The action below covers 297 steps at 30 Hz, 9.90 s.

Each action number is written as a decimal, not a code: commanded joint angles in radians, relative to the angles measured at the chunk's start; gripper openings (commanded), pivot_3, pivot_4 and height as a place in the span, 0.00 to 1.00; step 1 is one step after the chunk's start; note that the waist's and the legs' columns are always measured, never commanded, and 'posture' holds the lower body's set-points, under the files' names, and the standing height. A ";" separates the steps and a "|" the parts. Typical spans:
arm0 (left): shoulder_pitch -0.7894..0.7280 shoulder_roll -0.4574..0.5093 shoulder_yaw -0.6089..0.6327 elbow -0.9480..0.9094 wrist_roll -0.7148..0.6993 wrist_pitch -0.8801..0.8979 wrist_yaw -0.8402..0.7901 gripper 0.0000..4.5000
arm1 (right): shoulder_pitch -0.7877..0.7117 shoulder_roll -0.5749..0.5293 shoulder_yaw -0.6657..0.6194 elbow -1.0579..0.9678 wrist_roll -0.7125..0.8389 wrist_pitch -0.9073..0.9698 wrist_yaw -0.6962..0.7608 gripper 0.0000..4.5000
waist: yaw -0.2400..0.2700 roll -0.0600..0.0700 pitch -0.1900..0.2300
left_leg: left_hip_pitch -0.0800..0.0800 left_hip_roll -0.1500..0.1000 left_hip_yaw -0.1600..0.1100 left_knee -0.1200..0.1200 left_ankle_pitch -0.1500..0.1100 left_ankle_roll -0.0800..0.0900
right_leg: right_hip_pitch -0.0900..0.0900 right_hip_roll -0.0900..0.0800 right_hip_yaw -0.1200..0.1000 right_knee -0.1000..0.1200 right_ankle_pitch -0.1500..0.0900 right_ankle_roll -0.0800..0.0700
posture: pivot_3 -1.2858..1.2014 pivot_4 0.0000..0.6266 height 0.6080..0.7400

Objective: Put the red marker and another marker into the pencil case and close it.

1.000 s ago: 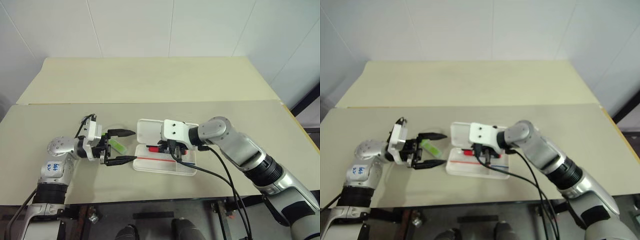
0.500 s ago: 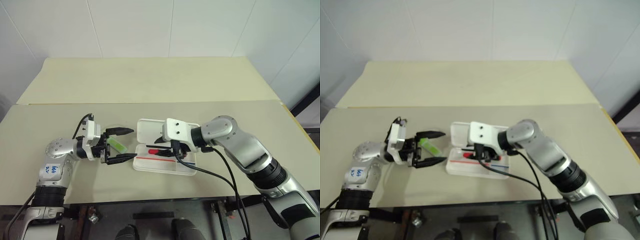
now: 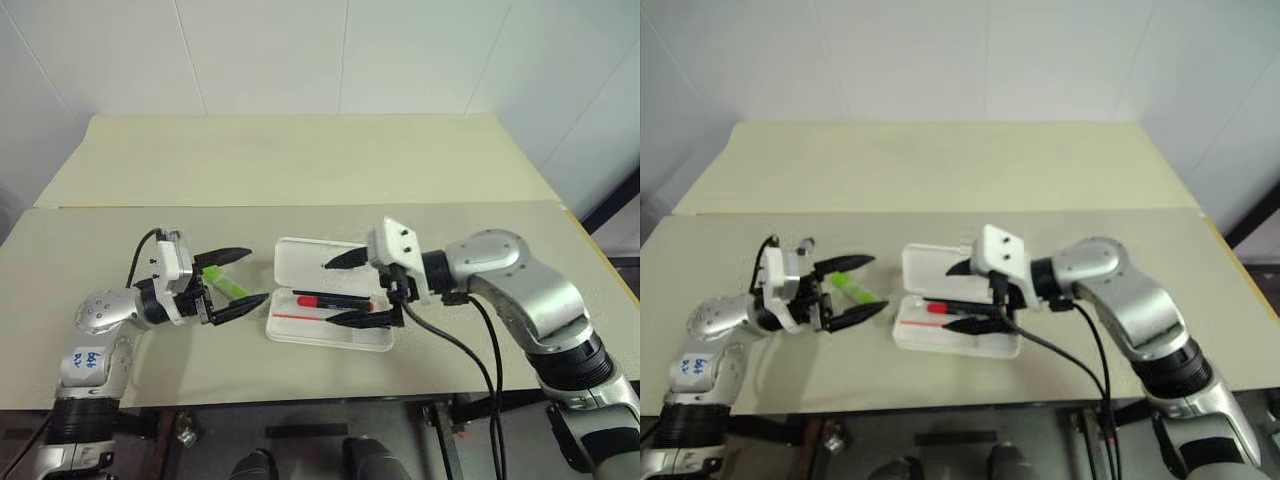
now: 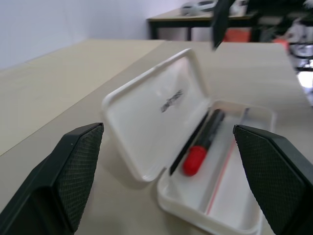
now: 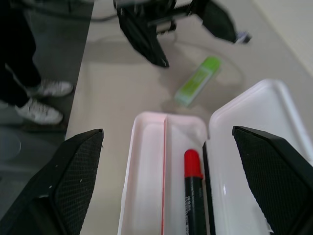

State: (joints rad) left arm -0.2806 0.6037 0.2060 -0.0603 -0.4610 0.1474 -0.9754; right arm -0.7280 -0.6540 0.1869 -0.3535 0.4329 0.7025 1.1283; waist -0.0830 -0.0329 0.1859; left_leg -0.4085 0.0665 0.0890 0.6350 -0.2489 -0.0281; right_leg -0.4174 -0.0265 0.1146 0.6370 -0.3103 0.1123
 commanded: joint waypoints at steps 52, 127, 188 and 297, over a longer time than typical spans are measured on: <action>-0.319 -0.567 0.194 -0.298 0.367 1.369 1.235 0.31 | 0.007 -0.027 -0.055 0.272 -0.074 -0.229 0.021 1.00 | 0.004 -0.006 0.002 | 0.005 -0.002 -0.004 0.000 0.001 -0.004 | 0.007 0.001 -0.001 -0.003 0.002 0.003 | 0.52 0.24 1.00; -0.596 0.020 -0.570 0.139 0.232 0.243 -0.412 0.24 | 0.673 -0.175 -0.426 -0.075 0.191 -0.276 -0.003 1.00 | 0.041 -0.006 0.003 | 0.001 -0.001 -0.002 0.004 -0.003 0.001 | 0.007 0.001 0.000 -0.007 0.001 0.003 | 0.52 0.24 1.00; -0.633 -0.111 -0.123 0.156 0.340 0.269 0.311 1.00 | 0.559 -0.167 -0.350 0.038 0.153 -0.316 -0.016 1.00 | 0.052 -0.006 0.003 | 0.002 -0.001 -0.002 0.016 -0.004 0.003 | 0.009 0.001 0.001 0.002 0.004 0.008 | 0.52 0.24 1.00; -0.667 -0.292 -0.748 0.157 0.315 0.474 -0.169 0.08 | 0.807 -0.148 -0.581 -0.044 0.211 -0.380 -0.040 1.00 | 0.052 -0.006 0.003 | 0.002 -0.002 0.000 0.014 -0.005 0.003 | 0.008 0.002 0.004 -0.002 0.004 0.008 | 0.52 0.24 1.00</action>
State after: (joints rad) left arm -0.9496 0.3125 -0.5339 0.1301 -0.1539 0.6234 -1.1466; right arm 0.0724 -0.7996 -0.3611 -0.3596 0.6233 0.3284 1.0965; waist -0.0307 -0.0386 0.1894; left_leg -0.4069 0.0643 0.0890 0.6493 -0.2541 -0.0250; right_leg -0.4095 -0.0249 0.1189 0.6354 -0.3067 0.1201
